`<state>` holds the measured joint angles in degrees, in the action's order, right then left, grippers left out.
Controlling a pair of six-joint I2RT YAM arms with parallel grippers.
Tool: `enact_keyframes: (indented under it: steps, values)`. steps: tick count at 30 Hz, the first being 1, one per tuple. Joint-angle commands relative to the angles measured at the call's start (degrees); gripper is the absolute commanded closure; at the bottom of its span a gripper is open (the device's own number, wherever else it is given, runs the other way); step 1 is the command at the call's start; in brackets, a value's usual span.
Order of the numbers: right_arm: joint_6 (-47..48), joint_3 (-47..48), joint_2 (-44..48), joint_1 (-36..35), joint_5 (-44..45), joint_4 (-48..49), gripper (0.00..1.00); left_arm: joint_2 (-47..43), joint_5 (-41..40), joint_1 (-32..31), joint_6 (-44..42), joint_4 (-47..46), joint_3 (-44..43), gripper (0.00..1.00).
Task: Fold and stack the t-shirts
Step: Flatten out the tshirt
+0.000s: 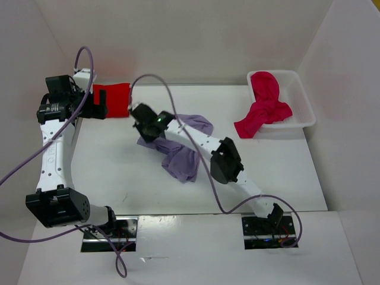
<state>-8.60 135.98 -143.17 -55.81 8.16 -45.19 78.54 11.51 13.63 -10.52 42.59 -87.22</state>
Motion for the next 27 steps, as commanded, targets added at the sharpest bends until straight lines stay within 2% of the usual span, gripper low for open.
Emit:
enact_keyframes:
  steps: [1, 4, 6, 9, 10, 12, 13, 16, 17, 18, 19, 21, 27]
  values:
    - [-5.45, 10.78, 15.8, 8.86, 6.67, -5.95, 1.0, -1.64, 5.09, -0.09, -0.64, -0.05, -2.68, 0.0]
    - [-8.27, 7.39, 24.15, 17.01, 8.71, -9.13, 1.0, -1.11, 10.96, -1.66, -2.65, 1.09, -4.35, 0.0]
    - [-9.14, -0.87, 30.74, 20.03, 10.99, -9.13, 1.0, 0.2, 14.66, -3.51, -3.71, 1.88, -4.89, 0.0]
    - [-10.3, -13.6, 40.12, 26.44, 13.46, -6.16, 1.0, 1.43, 23.72, -8.34, -5.03, 3.28, -6.99, 0.05]
    - [-11.08, -20.51, 42.69, 30.46, 12.94, -4.75, 1.0, 1.44, 24.69, -10.36, -5.99, 3.29, -7.0, 0.07]
    - [-12.14, -26.71, 49.26, 34.61, 10.13, -0.46, 1.0, 3.1, 24.7, -19.13, -9.24, 4.43, -6.3, 0.07]
    - [-12.84, -31.35, 50.87, 37.5, 7.86, 0.7, 1.0, 3.72, 23.31, -27.17, -10.21, 4.43, -5.6, 0.07]
    - [-12.84, -35.86, 53.52, 38.32, 6.43, 3.0, 1.0, 6.62, 14.8, -40.39, -14.69, 4.43, -1.14, 0.05]
    - [-12.84, -37.7, 53.53, 38.32, 4.86, 3.87, 1.0, 8.1, 11.73, -48.09, -16.18, 3.48, 0.8, 0.03]
    - [-12.84, -38.42, 53.53, 38.32, 4.84, 3.88, 1.0, 8.9, 5.26, -51.39, -16.98, 1.2, 2.74, 0.03]
    - [-13.37, -39.82, 53.53, 38.32, 4.15, 4.4, 1.0, 9.78, 2.41, -54.2, -17.77, 0.49, 4.67, 0.03]
    - [-13.98, -41.23, 54.14, 39.02, 4.14, 5.1, 1.0, 12.59, -4.0, -59.3, -18.3, -0.75, 8.46, 0.03]
    - [-13.99, -46.42, 58.79, 40.17, 4.67, 5.64, 1.0, 12.69, -6.06, -60.99, -16.19, -2.86, 13.56, 0.05]
